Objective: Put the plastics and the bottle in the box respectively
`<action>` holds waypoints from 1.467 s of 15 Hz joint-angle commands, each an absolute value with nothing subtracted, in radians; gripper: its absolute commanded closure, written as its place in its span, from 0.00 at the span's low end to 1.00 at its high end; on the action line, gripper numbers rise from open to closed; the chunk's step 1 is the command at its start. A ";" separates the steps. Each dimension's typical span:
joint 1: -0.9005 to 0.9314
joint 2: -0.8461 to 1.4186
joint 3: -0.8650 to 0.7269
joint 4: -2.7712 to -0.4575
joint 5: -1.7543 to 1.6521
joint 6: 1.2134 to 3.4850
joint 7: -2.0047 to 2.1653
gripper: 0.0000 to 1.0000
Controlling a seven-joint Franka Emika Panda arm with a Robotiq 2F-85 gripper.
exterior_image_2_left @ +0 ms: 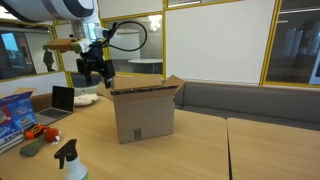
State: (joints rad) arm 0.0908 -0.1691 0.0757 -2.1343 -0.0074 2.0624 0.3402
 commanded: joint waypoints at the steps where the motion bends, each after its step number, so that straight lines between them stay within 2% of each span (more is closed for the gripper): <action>1: 0.088 -0.276 0.100 -2.274 0.010 2.019 0.329 0.00; 10: 0.096 -0.275 0.094 -2.454 0.107 2.064 0.191 0.00; 22: 0.144 -0.257 0.113 -2.568 0.183 2.176 0.020 0.00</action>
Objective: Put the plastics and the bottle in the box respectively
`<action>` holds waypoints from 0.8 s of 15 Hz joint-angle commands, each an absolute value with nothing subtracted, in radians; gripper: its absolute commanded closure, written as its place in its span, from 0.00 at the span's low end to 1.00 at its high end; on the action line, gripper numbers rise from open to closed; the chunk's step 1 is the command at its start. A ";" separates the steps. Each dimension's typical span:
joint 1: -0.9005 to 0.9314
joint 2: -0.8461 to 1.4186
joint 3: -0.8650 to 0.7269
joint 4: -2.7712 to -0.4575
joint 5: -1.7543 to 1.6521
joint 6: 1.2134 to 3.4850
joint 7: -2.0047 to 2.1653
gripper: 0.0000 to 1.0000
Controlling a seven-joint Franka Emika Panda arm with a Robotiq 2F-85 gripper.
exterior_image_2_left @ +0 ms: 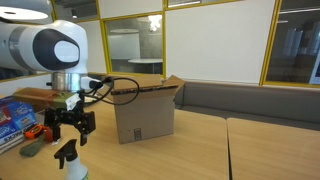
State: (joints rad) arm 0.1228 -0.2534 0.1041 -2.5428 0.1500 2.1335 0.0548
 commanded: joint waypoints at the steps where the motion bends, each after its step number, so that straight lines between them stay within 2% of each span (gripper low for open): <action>1: 0.150 -0.253 0.116 -2.573 0.184 2.185 0.019 0.00; 12: 0.171 -0.202 0.135 -2.621 0.176 2.367 0.031 0.00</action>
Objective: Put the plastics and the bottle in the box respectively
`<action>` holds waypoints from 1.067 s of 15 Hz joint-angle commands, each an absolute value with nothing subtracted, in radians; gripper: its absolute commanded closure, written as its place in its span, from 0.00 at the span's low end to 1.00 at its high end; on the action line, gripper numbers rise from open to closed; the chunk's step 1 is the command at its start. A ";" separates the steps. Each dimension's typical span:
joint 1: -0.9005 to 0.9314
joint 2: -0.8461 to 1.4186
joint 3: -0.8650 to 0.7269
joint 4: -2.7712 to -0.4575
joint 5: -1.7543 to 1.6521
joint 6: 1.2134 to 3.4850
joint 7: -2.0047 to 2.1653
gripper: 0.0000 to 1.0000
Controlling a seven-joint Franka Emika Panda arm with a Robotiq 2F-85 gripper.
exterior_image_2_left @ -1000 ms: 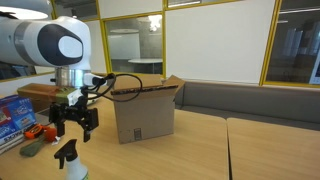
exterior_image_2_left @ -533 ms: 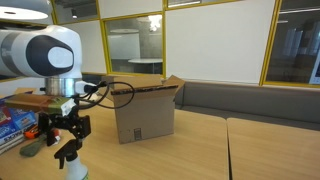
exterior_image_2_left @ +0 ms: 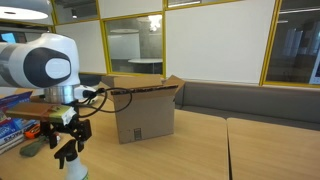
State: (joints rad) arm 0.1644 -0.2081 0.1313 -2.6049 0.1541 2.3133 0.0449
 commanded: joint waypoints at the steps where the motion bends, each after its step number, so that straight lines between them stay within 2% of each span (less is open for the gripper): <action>1: 0.170 -0.198 0.136 -2.621 0.173 2.369 0.035 0.00; 11: 0.174 -0.185 0.134 -2.639 0.182 2.392 0.026 0.00; 12: 0.174 -0.183 0.134 -2.639 0.180 2.395 0.026 0.18; 16: 0.174 -0.179 0.134 -2.642 0.179 2.404 0.025 0.51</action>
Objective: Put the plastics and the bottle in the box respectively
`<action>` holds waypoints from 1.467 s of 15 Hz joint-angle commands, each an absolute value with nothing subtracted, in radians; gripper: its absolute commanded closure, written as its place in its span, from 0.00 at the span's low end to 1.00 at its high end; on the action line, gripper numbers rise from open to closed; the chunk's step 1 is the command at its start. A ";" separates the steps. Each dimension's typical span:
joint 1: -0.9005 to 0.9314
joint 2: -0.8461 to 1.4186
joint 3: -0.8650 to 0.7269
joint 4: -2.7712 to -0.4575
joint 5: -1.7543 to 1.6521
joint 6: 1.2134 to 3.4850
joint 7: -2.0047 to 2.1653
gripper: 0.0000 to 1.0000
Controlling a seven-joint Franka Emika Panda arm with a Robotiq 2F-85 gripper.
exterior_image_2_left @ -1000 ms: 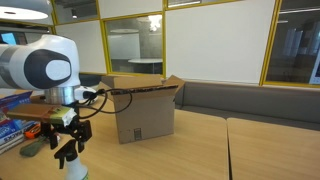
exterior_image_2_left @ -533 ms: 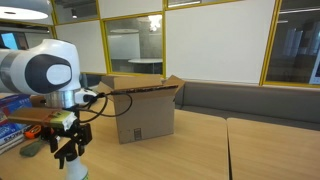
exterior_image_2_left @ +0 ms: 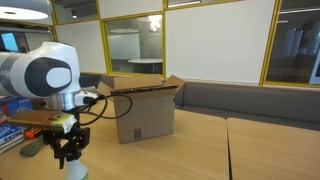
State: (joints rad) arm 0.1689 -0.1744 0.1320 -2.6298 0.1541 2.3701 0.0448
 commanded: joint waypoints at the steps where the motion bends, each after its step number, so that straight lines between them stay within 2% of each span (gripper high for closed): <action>1: 0.174 -0.178 0.134 -2.643 0.180 2.407 0.025 0.58; 5: 0.174 -0.175 0.133 -2.643 0.181 2.412 0.024 0.86; 6: 0.174 -0.175 0.133 -2.643 0.181 2.412 0.024 0.80; 14: 0.140 -0.264 0.119 -2.603 0.137 2.325 0.077 0.81; 22: 0.071 -0.378 0.097 -2.397 0.081 2.081 0.154 0.81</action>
